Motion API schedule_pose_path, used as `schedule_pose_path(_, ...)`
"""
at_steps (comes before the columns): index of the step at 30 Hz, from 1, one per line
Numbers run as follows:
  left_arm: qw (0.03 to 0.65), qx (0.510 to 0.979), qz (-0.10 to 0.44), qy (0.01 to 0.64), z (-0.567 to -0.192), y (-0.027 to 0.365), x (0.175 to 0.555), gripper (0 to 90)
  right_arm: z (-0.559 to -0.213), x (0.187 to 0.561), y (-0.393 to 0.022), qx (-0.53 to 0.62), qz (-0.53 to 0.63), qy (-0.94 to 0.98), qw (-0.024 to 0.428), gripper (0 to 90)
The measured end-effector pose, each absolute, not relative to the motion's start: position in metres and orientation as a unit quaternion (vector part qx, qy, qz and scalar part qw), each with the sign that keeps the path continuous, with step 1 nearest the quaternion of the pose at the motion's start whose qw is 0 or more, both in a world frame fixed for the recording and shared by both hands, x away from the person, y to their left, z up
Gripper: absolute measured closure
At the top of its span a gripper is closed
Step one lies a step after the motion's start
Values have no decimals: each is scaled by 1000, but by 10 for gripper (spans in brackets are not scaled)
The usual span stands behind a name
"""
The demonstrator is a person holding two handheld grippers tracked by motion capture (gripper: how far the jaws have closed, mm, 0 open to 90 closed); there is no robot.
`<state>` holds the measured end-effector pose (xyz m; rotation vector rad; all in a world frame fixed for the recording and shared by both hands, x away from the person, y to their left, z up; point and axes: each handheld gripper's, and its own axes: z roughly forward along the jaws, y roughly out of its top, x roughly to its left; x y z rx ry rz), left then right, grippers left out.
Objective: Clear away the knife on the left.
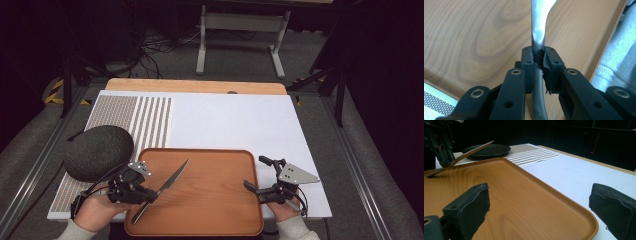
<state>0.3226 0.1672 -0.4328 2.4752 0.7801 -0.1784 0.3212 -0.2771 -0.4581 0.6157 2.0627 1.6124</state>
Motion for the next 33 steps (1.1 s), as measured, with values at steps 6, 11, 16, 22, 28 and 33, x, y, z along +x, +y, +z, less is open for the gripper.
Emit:
schedule_pose_path(6,264,917,-67,290,-435,166,324,797,-458,321,-277,223,584,748,223,38)
schedule_pose_path(11,255,919,-69,294,-441,162,325,796,-458,321,-277,223,584,748,222,38)
schedule_pose_path(16,249,920,-70,293,-445,160,326,796,-459,322,-277,223,584,749,221,37)
schedule_pose_path(22,239,921,-77,296,-450,157,328,794,-459,322,-277,224,584,749,220,37)
schedule_pose_path(28,233,923,-82,295,-453,156,329,794,-459,322,-277,224,585,748,218,37)
schedule_pose_path(33,229,924,-83,296,-455,155,329,794,-459,322,-277,223,584,749,218,37)
